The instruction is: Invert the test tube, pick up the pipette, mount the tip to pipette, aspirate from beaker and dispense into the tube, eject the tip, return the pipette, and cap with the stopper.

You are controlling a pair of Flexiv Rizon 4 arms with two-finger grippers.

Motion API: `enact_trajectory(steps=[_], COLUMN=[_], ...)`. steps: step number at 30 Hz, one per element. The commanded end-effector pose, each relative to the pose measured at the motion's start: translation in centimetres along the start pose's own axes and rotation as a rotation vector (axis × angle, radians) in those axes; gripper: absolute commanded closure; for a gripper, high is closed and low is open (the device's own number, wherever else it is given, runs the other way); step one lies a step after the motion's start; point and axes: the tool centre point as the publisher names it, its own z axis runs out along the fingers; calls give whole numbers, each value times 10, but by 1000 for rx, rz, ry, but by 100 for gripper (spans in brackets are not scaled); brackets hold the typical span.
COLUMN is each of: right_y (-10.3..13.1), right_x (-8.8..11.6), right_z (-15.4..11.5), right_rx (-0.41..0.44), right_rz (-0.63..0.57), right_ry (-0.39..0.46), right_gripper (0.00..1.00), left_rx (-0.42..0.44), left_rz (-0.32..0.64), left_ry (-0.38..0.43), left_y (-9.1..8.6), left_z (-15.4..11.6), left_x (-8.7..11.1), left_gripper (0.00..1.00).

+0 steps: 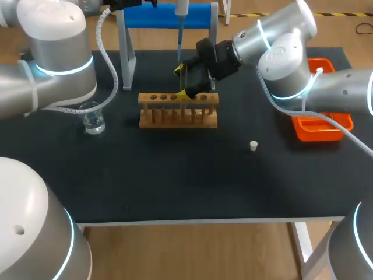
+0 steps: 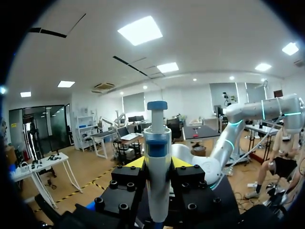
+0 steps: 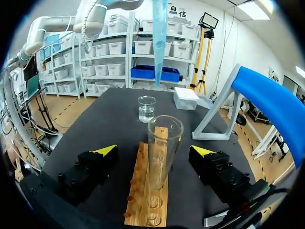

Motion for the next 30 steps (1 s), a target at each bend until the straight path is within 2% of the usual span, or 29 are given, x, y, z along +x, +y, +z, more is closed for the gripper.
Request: enact_trajectory(steps=[1,13,30], right_y=[0,0,0], right_x=[-1,-1,-1], right_z=[-1,-1,-1], right_rx=[2,2,2], right_rz=[0,0,0], right_ry=[3,3,3], right_gripper=[0,0,0], left_rx=[4,14,20], left_rz=[-2,-28,-59], left_ry=[1,14,-4], left_y=[1,7,24], left_z=[7,15,10], left_x=[-1,4,-1], left_gripper=[100,100,100])
